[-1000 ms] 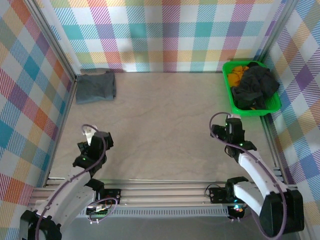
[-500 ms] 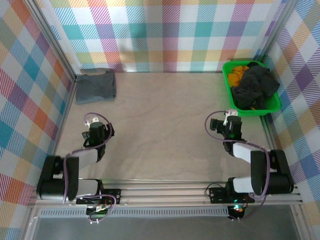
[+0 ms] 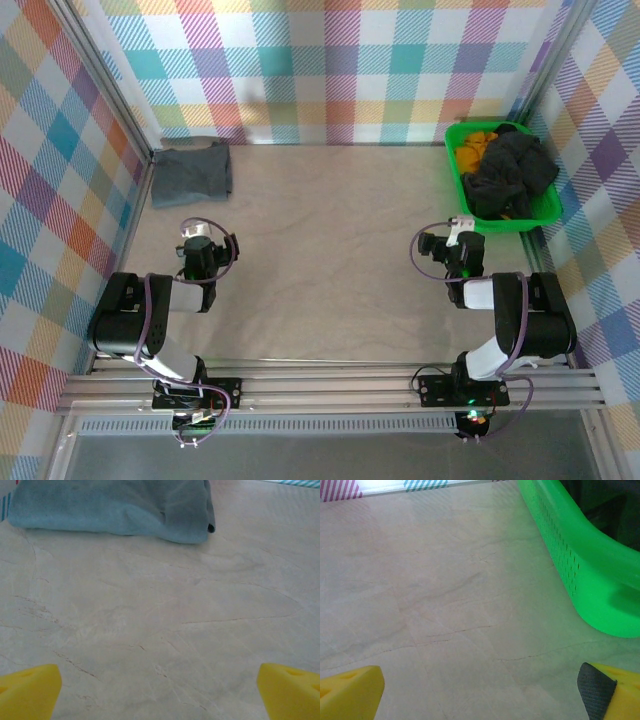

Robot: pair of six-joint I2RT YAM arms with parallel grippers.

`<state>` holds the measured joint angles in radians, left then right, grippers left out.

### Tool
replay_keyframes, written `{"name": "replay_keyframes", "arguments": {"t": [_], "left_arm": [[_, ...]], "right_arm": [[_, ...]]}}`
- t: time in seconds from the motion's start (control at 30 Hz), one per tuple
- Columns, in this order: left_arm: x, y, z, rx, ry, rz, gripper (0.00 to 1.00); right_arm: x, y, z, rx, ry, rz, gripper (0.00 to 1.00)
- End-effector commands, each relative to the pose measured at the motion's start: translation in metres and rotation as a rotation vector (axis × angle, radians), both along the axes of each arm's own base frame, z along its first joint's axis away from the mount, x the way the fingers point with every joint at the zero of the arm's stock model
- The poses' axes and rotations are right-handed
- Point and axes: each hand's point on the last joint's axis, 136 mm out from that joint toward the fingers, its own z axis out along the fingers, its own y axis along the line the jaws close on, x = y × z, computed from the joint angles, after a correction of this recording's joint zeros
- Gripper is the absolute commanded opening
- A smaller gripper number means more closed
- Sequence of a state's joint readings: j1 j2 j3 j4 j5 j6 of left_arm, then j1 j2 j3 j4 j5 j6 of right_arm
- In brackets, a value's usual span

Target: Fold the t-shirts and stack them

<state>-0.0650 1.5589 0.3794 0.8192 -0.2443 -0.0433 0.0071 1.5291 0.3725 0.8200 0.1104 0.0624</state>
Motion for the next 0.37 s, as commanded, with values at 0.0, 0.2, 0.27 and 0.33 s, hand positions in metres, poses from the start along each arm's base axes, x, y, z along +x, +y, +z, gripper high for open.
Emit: {"name": "replay_keyframes", "arguments": {"t": [0.0,0.2,0.27,0.33], "left_arm": [[0.008,-0.005,0.011,0.02,-0.037,-0.013,1.0],[0.008,-0.007,0.012,0.033,-0.038,-0.015,1.0],[0.008,-0.007,0.012,0.034,-0.038,-0.014,1.0],[0.008,-0.007,0.012,0.033,-0.038,-0.015,1.0]], "right_arm": [[0.009,0.005,0.016,-0.012,-0.061,0.028,1.0],[0.011,0.017,0.014,-0.009,-0.043,0.095,1.0],[0.011,0.019,0.014,-0.008,-0.042,0.11,1.0],[0.011,0.019,0.015,-0.009,-0.045,0.11,1.0]]}}
